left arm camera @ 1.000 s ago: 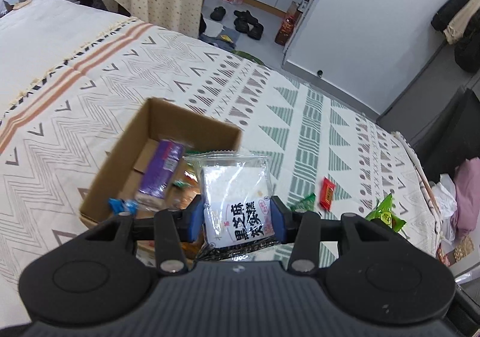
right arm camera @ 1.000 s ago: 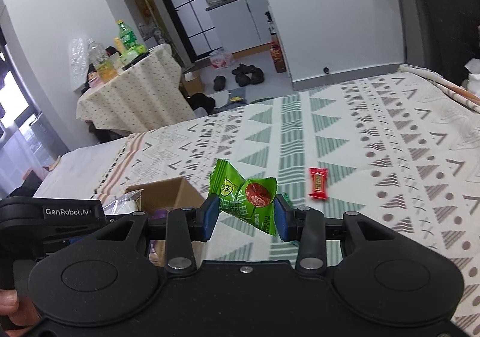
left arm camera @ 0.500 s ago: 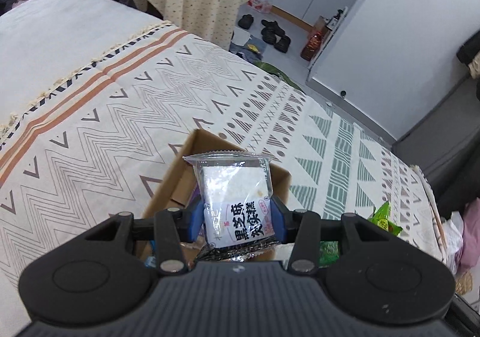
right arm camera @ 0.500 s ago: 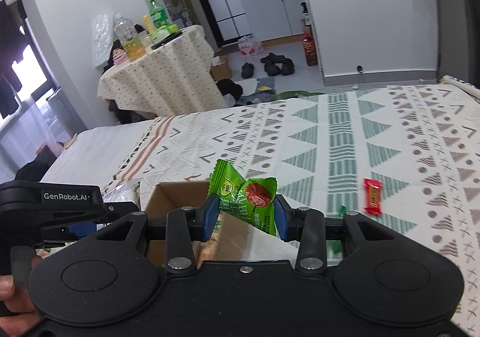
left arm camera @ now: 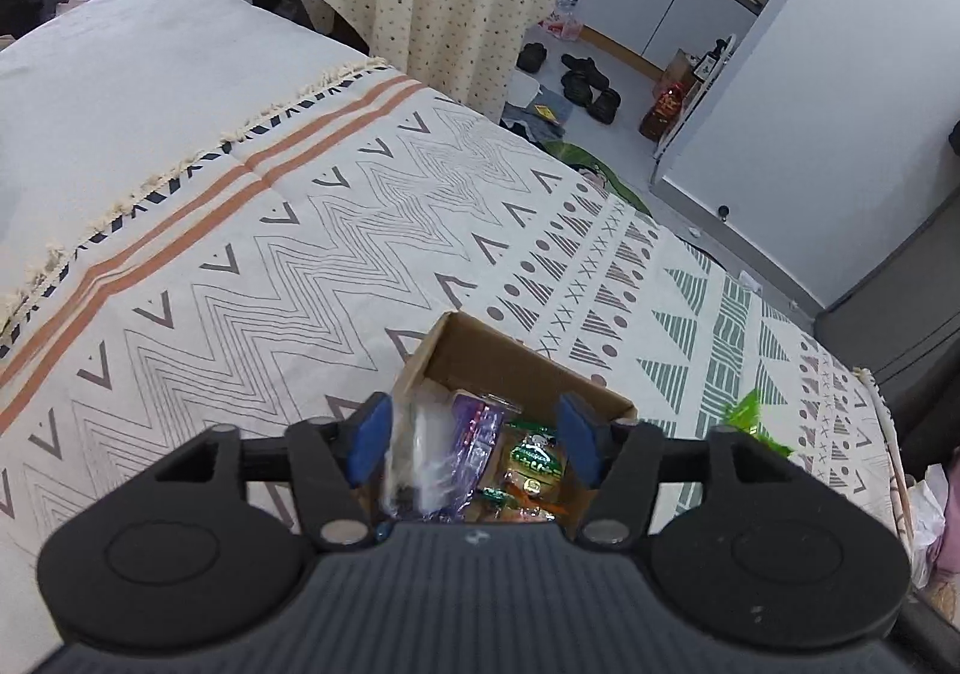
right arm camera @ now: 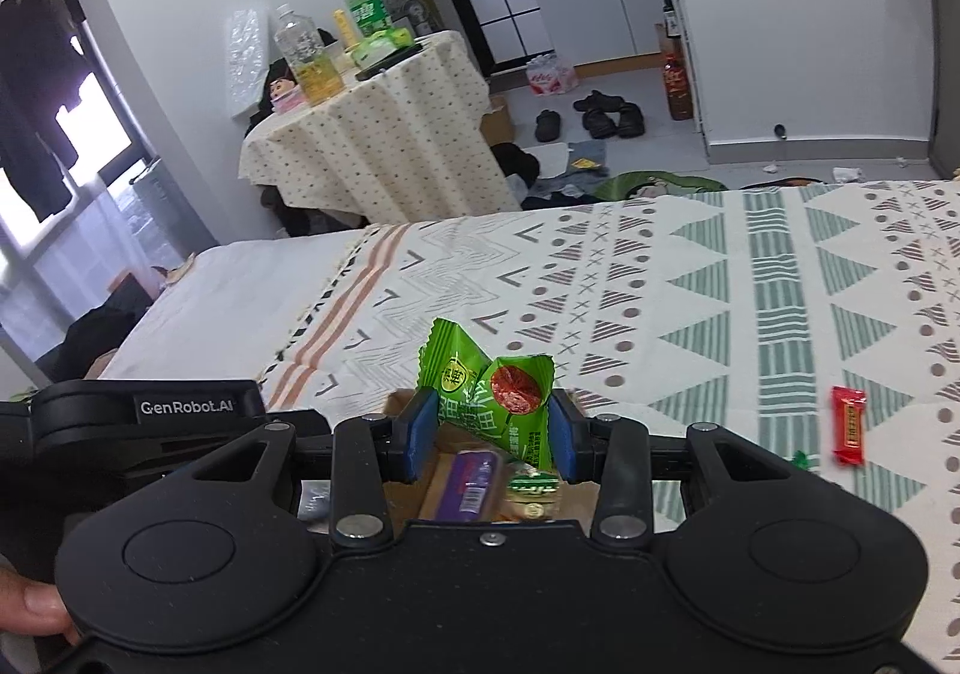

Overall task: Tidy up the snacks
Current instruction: 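Carry white packet into box with left gripper while right drops green candy in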

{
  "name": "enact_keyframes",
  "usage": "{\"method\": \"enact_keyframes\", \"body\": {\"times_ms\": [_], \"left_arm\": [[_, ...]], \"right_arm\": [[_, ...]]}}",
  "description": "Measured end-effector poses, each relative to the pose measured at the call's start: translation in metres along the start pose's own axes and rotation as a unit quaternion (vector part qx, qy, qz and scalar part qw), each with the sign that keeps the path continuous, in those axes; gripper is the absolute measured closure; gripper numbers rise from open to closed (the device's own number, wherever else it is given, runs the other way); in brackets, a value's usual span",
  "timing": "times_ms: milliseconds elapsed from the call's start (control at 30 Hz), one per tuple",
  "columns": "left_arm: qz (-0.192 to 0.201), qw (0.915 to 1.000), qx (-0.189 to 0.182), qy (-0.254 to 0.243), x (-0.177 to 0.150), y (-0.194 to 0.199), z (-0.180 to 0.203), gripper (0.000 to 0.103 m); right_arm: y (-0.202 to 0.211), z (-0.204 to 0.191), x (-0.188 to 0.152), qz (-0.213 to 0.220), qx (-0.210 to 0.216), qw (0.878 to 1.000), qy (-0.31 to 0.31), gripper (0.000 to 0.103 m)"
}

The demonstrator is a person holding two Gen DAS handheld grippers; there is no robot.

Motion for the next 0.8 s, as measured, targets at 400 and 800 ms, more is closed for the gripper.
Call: {"method": "enact_keyframes", "body": {"times_ms": [400,800], "left_arm": [[0.006,0.9991,0.04,-0.009,-0.008,0.019,-0.017,0.02],[0.001,0.9996,0.025,0.01,-0.044,0.036,-0.012,0.001]], "right_arm": [[0.011,-0.006,-0.005,-0.009,0.015,1.0,-0.021,0.034],[0.053,0.028,-0.027,0.004,-0.023,1.0,-0.013,0.004]]}}
Point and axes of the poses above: each gripper's, at about its wrist camera, not at the fingertips, and y roughly against the way its jaws point, z to its right, x to its top, the point moved 10 cm from there along -y, roughly the way its jaws point, and after that the axes turned 14 degrees about y, right-handed, at the moved point
